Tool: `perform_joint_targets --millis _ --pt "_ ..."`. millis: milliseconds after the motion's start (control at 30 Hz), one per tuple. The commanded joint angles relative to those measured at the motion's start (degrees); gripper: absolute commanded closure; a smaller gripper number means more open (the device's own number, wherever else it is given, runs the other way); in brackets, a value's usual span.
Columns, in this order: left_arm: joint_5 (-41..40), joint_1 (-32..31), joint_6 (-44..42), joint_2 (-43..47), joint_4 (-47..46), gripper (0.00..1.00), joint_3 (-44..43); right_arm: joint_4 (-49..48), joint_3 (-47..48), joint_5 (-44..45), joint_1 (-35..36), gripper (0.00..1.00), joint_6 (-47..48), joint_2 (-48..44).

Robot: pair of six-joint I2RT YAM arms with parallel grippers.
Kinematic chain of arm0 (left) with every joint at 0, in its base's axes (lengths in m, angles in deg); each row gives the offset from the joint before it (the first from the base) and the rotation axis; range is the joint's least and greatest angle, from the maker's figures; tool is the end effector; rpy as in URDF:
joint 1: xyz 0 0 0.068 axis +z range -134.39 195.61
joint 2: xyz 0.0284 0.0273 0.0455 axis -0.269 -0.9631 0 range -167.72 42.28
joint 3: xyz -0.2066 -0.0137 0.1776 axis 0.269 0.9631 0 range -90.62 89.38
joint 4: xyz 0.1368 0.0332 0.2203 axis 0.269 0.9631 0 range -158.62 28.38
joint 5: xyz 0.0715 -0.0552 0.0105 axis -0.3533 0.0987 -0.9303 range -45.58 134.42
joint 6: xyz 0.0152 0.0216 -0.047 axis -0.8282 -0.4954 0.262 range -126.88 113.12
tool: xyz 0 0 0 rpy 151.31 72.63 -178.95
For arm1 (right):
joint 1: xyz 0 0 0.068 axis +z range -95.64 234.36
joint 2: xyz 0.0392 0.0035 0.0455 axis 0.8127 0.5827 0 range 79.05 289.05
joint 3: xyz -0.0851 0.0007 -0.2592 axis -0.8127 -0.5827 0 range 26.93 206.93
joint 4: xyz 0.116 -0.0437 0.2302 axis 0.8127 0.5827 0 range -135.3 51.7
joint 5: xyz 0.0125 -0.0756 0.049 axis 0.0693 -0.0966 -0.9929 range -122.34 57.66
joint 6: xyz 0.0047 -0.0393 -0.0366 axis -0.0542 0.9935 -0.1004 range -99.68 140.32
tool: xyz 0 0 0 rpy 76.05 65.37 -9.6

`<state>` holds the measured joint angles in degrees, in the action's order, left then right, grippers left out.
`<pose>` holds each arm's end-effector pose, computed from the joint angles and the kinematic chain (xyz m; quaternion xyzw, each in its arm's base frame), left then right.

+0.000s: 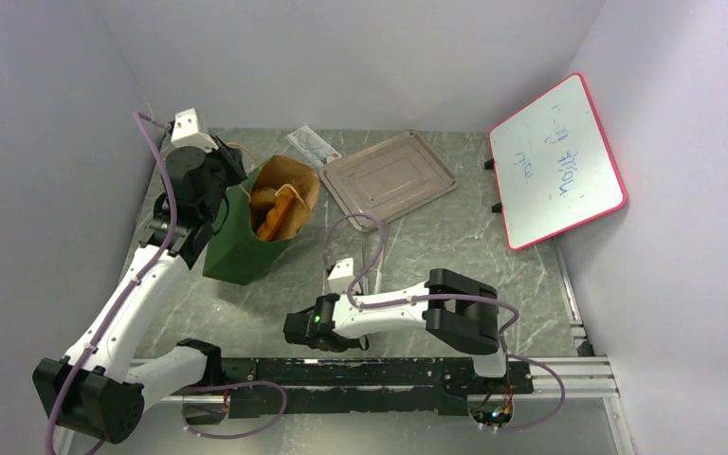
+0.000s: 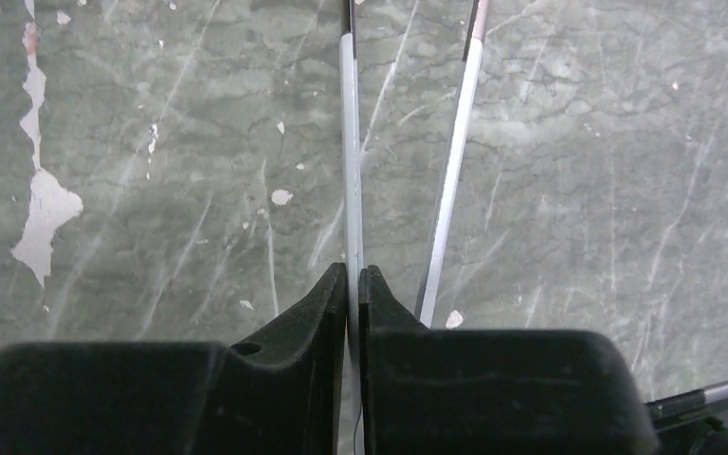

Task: Take the fake bread out of the paper bag
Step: Pick up the clamp at the center of the board.

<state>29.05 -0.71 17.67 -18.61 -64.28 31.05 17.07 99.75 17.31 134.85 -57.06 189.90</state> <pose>0.2393 -0.0602 0.3801 -0.1418 0.7333 -0.1357 0.6509 0.0807 0.3174 0.1610 -0.0625 0.9025 -0.1609 0.3945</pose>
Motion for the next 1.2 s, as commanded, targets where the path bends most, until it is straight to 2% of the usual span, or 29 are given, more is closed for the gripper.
perform_joint_targets --millis 0,133,400,567,700,833,1000,1167 --pt "-1.2 0.6 -0.7 1.5 0.1 0.93 0.0 7.5 2.0 5.6 2.2 1.0 -5.1 0.2" --pt "-1.7 0.6 -0.7 1.9 0.3 0.93 0.2 3.9 0.0 5.8 2.4 1.0 -2.2 -2.3" --pt "-2.5 0.6 -1.1 2.1 0.5 0.93 -0.6 -6.7 -2.6 7.0 2.9 1.0 10.8 -9.6" --pt "-2.7 0.6 -1.2 2.2 0.5 0.93 -1.0 -25.0 -6.8 6.0 2.0 1.0 27.9 -16.1" --pt "-2.9 0.6 -1.2 2.3 0.8 0.93 -1.6 -42.6 -13.1 -1.3 -3.4 1.0 42.5 -21.9" --pt "-2.9 0.6 -1.4 2.3 1.0 0.93 -2.2 -57.3 -20.0 -12.8 -11.3 1.0 53.7 -25.8" --pt "-2.5 0.6 -1.2 2.2 0.9 0.93 -2.0 -66.1 -20.0 -23.1 -19.7 1.0 65.1 -21.0" --pt "-2.1 0.6 -1.7 2.1 0.6 0.93 -1.2 -73.8 -19.4 -31.2 -26.7 1.0 69.1 -15.2"
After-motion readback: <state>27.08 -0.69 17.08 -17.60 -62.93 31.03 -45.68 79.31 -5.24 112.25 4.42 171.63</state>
